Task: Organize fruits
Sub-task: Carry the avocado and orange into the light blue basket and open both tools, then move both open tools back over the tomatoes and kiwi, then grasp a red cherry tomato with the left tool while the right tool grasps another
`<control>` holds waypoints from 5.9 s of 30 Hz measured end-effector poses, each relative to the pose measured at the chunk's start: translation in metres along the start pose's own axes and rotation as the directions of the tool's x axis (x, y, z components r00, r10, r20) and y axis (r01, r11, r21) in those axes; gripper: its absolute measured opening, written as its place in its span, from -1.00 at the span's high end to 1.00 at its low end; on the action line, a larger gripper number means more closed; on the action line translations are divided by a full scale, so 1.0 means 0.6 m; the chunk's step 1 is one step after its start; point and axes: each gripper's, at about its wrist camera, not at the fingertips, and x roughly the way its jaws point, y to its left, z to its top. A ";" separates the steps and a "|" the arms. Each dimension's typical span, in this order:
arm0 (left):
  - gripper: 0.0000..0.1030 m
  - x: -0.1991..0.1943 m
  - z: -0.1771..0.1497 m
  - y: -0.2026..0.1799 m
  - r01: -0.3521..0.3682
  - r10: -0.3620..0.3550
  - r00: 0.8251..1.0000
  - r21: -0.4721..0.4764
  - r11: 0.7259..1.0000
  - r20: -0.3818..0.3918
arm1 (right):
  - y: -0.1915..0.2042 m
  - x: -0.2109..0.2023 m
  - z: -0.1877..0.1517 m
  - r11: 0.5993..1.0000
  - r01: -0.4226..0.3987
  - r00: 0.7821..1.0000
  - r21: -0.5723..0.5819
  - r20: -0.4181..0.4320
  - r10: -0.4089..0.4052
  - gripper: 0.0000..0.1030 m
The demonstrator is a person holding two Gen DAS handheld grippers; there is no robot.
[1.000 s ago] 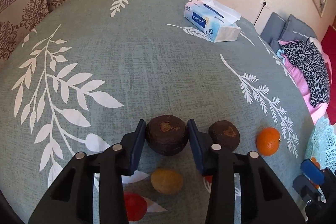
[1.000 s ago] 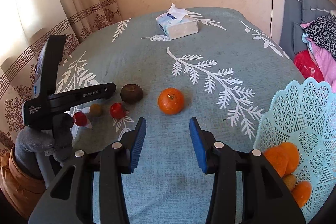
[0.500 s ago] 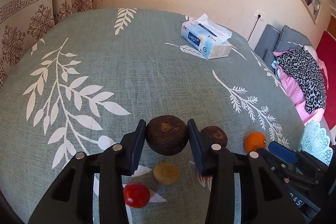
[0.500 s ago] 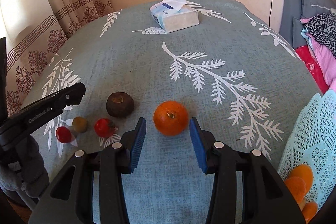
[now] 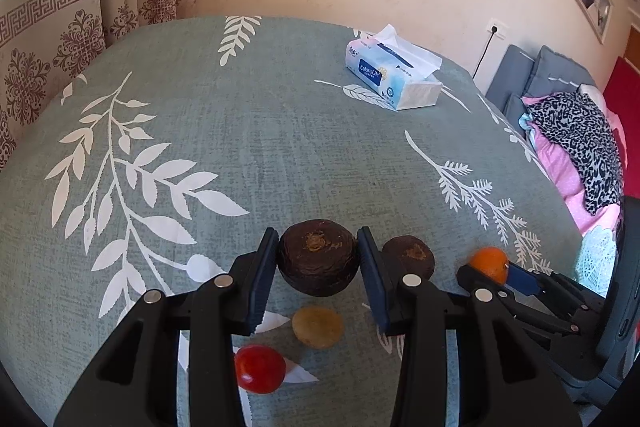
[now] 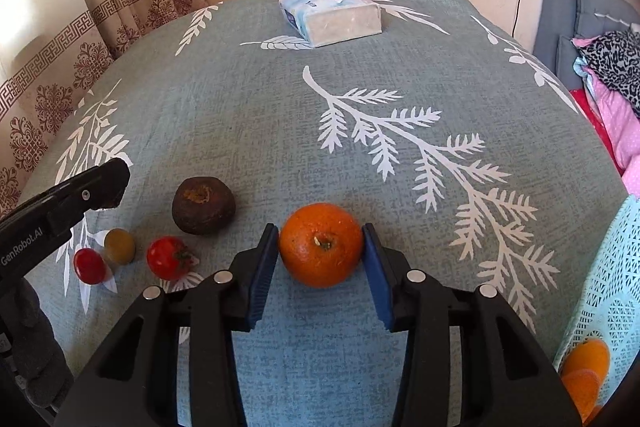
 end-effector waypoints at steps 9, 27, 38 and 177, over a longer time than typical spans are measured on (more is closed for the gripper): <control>0.21 -0.001 -0.004 -0.011 0.015 -0.015 1.000 0.018 1.000 0.003 | -0.009 -0.039 -0.012 0.999 -0.026 1.000 0.028 0.015 0.026 0.22; 0.21 -0.019 -0.027 -0.054 0.017 -0.017 1.000 0.068 0.998 0.008 | -0.140 -0.193 -0.060 0.989 0.028 0.990 0.148 0.132 -0.048 0.22; 0.21 -0.033 -0.037 -0.112 0.032 -0.033 0.999 0.123 0.992 0.007 | -0.256 -0.242 -0.103 0.961 0.104 0.978 0.258 0.148 -0.146 0.22; 0.40 -0.052 -0.105 0.034 -0.094 0.095 0.996 -0.008 0.995 0.003 | 0.066 -0.090 -0.059 0.981 -0.163 0.986 -0.105 0.019 0.166 0.11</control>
